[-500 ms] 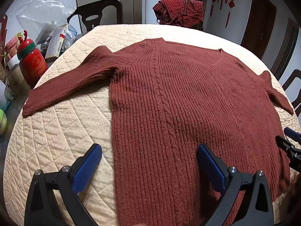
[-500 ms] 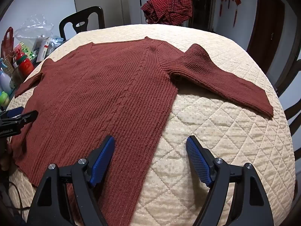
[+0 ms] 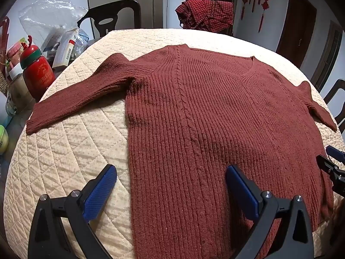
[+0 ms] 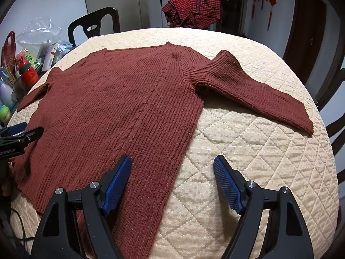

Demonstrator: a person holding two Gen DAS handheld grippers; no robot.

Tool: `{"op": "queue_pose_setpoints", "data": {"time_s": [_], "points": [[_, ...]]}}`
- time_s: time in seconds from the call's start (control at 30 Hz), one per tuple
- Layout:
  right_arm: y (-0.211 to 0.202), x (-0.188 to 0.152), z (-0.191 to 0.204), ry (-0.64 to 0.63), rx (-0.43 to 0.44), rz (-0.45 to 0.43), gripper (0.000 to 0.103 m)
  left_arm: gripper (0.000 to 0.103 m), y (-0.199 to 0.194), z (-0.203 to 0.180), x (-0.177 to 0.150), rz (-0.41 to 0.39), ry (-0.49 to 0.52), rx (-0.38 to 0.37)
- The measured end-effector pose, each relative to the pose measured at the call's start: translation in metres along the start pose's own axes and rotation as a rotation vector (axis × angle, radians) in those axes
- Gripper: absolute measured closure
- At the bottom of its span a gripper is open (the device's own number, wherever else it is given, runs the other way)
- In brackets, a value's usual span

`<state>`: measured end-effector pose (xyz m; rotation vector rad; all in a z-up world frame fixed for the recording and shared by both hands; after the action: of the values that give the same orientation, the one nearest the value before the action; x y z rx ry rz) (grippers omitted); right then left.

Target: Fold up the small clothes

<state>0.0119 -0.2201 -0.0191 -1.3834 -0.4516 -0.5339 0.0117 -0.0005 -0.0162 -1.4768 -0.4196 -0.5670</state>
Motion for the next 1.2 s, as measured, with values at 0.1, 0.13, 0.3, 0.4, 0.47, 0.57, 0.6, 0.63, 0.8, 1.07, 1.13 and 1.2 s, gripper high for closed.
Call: {"op": "queue_pose_setpoints", "data": {"time_s": [0.1,0.13,0.3,0.4,0.47,0.57,0.6,0.63,0.8,1.07,1.13,1.2], "points": [[0.0,0.0,0.0,0.0,0.0,0.0,0.024,0.0,0.0002,-0.0005,0.0,0.001,0.001,0.001],[0.0,-0.0001,0.0001,-0.001,-0.001,0.0,0.024,0.0,-0.0004,-0.0013,0.0004,0.001,0.002,0.002],[0.0002,-0.0001,-0.0001,0.0,0.0,0.0,0.024,0.0,-0.0014,-0.0028,0.0011,-0.001,0.001,0.002],[0.0003,-0.0002,-0.0003,0.0,0.0,0.0,0.024,0.0,-0.0011,-0.0018,0.0021,0.002,0.003,0.005],[0.0003,-0.0002,-0.0003,0.0,0.0,0.0,0.024,0.0,-0.0005,-0.001,0.0026,0.002,0.003,0.005],[0.0005,-0.0002,-0.0005,0.0,0.001,0.0,0.024,0.0,-0.0005,-0.0013,0.0028,0.002,0.003,0.005],[0.0006,-0.0002,-0.0004,0.0,0.0,0.0,0.024,0.0,-0.0006,-0.0008,0.0021,0.001,0.002,0.004],[0.0007,-0.0003,-0.0003,-0.001,-0.001,0.0,0.024,0.0,-0.0006,-0.0013,0.0021,0.001,0.004,0.006],[0.0011,-0.0003,-0.0008,-0.001,-0.002,0.0,0.024,0.0,-0.0007,-0.0013,0.0019,0.0,0.003,0.005],[0.0012,-0.0002,-0.0008,-0.001,-0.001,0.0,0.024,0.0,-0.0007,-0.0021,0.0019,0.0,0.004,0.005],[0.0012,-0.0002,-0.0008,-0.001,-0.001,0.0,0.024,0.0,-0.0007,-0.0016,0.0015,-0.001,0.004,0.006],[0.0012,-0.0001,-0.0009,-0.001,-0.001,0.0,0.024,0.0,-0.0007,-0.0017,0.0015,-0.001,0.004,0.006]]}}
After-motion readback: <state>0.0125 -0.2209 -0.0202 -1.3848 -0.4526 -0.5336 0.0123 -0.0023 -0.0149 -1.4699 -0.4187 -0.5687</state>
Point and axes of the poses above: each gripper's, at about its wrist camera, not at the fingertips, and y roughly the way its jaws point, z to its left, x to its top, the point moved 2 cm from there along y, roughly the way its jaws point, and after that the axes turned 9 degrees about y, right-handed, at the moved point
